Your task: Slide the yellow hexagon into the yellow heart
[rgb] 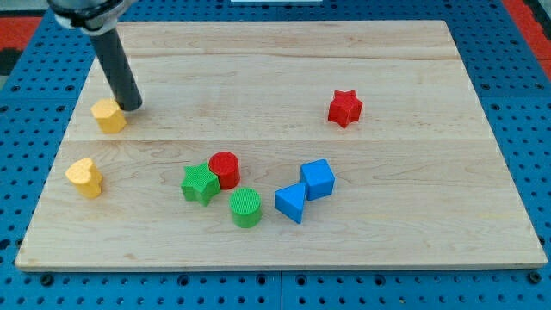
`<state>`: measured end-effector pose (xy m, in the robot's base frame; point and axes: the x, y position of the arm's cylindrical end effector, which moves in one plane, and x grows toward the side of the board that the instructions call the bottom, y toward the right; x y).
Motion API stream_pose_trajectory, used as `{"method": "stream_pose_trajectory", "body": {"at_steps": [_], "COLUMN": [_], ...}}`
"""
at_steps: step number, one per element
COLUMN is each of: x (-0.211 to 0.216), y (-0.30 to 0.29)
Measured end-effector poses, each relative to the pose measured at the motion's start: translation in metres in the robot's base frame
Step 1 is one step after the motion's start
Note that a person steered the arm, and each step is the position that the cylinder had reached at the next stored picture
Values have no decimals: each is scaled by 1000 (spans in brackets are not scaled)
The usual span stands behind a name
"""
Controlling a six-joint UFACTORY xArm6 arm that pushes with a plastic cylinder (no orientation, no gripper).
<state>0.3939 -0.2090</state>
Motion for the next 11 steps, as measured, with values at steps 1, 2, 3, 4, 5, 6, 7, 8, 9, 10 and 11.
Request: {"method": "stream_pose_trajectory", "body": {"at_steps": [1,2,3,4,5,6,7,8,9,10,11], "x": [-46,-41,7,41,6,9,38,60,68,22,-11], "y": [-14,-31,-16,-24,-34,-58,-58,-55,-51,-32,37]}}
